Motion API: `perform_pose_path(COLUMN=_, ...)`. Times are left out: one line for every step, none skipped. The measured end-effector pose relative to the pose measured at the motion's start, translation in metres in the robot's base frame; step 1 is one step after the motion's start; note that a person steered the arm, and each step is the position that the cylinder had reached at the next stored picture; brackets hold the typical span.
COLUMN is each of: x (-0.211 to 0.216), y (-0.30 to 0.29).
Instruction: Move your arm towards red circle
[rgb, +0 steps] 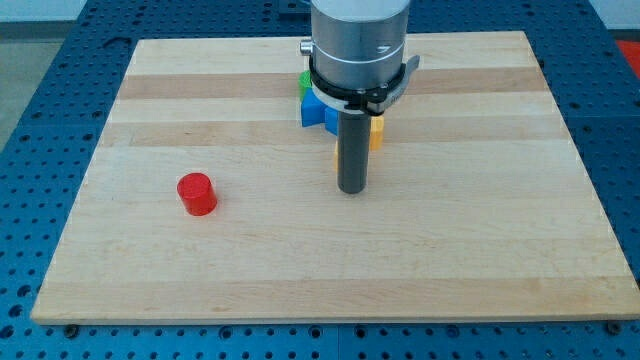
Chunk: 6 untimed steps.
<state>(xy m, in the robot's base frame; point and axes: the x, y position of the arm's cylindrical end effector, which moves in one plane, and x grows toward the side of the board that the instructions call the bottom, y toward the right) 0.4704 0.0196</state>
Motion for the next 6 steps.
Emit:
perform_pose_path(x=-0.014, y=0.0)
perform_pose_path(x=-0.019, y=0.0)
perform_pose_path(x=-0.003, y=-0.002)
perform_pose_path(x=0.019, y=-0.034)
perform_pose_path(x=0.057, y=-0.095)
perform_pose_path(x=0.071, y=-0.172)
